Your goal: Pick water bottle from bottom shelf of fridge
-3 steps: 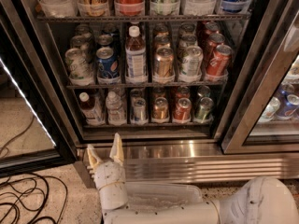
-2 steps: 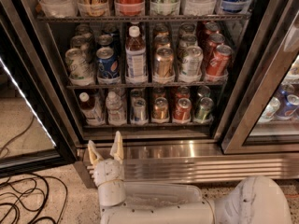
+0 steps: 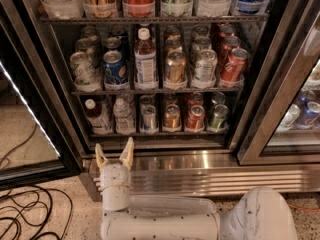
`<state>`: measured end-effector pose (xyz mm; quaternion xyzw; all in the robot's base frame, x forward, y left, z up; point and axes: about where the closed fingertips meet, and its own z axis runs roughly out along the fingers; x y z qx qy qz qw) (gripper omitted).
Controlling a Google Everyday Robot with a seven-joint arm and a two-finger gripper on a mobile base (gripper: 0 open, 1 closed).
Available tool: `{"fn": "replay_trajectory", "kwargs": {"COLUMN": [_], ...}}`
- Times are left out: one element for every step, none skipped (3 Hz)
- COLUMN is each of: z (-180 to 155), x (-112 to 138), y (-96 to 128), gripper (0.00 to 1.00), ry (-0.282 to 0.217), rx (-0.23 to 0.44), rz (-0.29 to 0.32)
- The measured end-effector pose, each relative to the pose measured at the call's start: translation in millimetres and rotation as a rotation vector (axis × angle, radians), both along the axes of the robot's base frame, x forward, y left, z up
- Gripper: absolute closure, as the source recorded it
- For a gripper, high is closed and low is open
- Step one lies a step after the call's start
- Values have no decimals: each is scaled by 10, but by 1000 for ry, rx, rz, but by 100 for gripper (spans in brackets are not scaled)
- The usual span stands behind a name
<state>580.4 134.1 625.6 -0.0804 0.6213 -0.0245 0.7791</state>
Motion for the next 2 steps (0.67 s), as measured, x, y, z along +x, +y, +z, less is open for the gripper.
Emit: {"fn": "replay_trajectory", "kwargs": {"z": [-29,-34], "x": [146,275], "y": [-31,-91], "gripper": [30,31], "ry": [3,-1], "rx": [28,47], "rz": [-39,-87]}}
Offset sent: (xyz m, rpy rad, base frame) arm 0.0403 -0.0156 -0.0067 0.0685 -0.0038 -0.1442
